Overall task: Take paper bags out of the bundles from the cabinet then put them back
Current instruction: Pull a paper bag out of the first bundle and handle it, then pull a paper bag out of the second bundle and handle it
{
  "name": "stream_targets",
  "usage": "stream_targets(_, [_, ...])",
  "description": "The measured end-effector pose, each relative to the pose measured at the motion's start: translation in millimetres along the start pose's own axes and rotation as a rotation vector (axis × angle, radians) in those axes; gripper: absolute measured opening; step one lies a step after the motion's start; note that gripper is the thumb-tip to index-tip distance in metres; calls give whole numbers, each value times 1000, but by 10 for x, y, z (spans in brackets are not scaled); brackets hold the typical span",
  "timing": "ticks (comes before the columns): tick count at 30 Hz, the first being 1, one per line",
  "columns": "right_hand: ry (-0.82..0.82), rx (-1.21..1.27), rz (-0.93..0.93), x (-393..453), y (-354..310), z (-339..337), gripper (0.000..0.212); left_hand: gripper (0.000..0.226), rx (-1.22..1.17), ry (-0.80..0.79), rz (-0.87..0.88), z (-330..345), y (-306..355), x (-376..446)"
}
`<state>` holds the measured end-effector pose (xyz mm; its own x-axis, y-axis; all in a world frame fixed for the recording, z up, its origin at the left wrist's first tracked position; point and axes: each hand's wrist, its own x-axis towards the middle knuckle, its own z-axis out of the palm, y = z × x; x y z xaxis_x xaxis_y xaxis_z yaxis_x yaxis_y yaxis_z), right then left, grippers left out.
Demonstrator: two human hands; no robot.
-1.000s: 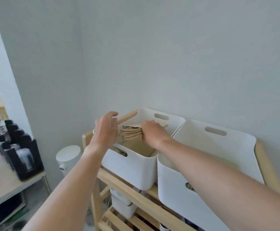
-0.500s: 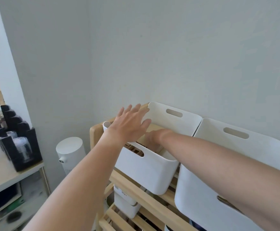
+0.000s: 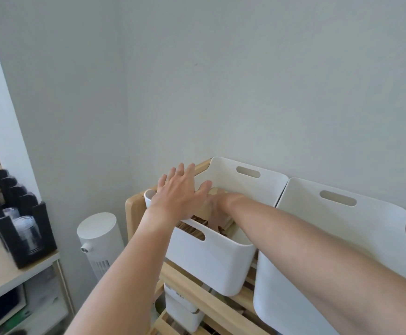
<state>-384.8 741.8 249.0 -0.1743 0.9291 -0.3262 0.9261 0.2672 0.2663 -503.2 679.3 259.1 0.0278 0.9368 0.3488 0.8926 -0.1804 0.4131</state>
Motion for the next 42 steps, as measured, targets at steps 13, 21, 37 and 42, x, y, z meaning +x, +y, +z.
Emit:
stream_targets(13, [59,322,52,-354,284,-188,68,46,263,67,-18,-27,-25,41])
stream_targets(21, [372,399,-3,-949,907,60,72,38,253,185,-120,-81,307,-340])
stream_targets(37, [408,375,283,-3671,2456,1912,71,49,-11,53,252,522,3086,-2065])
stream_targets(42, [382,322,381,-4651,2756,2941,68,46,-84,-15,353,1040,3903,-2970])
